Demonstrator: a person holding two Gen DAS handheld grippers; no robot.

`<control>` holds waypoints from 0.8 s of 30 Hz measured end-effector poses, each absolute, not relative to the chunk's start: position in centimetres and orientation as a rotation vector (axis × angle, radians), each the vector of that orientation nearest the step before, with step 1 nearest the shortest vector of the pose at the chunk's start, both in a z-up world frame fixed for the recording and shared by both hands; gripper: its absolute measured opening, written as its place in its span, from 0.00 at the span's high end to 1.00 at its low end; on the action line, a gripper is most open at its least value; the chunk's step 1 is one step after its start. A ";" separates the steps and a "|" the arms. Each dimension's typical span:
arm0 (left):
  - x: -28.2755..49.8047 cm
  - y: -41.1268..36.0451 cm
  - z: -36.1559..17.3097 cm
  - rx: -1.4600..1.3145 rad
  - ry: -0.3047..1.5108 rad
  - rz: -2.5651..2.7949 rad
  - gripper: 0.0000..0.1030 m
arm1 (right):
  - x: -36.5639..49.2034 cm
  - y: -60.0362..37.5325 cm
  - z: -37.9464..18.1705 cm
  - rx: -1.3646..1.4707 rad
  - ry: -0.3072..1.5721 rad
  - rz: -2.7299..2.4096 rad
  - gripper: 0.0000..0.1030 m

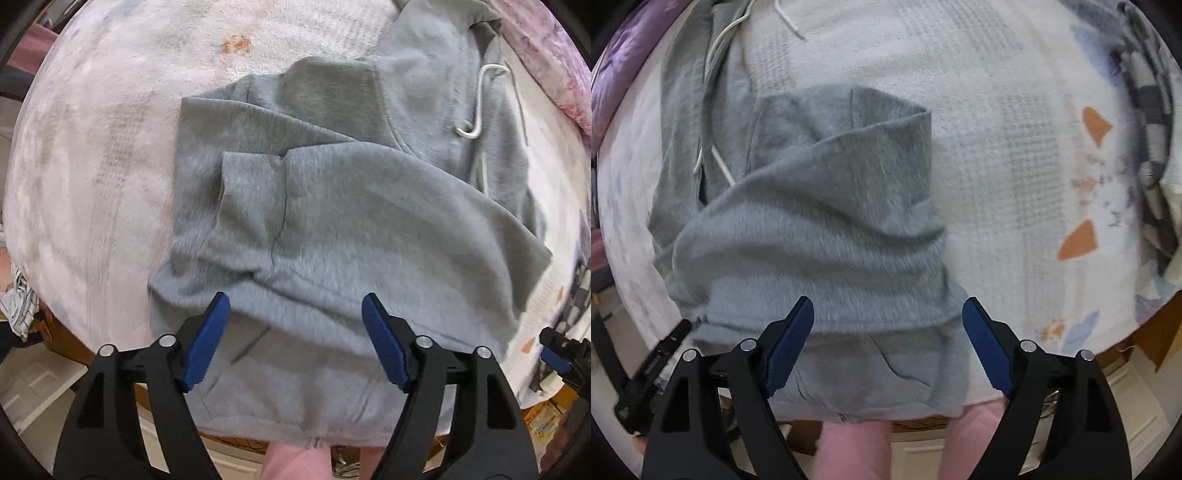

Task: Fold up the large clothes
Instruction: 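Open both tools and lift them away from the folded hoodie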

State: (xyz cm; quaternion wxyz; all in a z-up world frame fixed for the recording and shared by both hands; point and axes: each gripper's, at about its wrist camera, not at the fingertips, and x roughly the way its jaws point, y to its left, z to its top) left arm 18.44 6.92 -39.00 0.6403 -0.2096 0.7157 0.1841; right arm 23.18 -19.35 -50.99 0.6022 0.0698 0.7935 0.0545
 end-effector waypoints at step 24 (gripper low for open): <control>9.9 6.3 -27.8 -0.432 1.444 0.306 0.16 | 16.3 -20.5 -38.5 0.305 1.738 0.166 0.13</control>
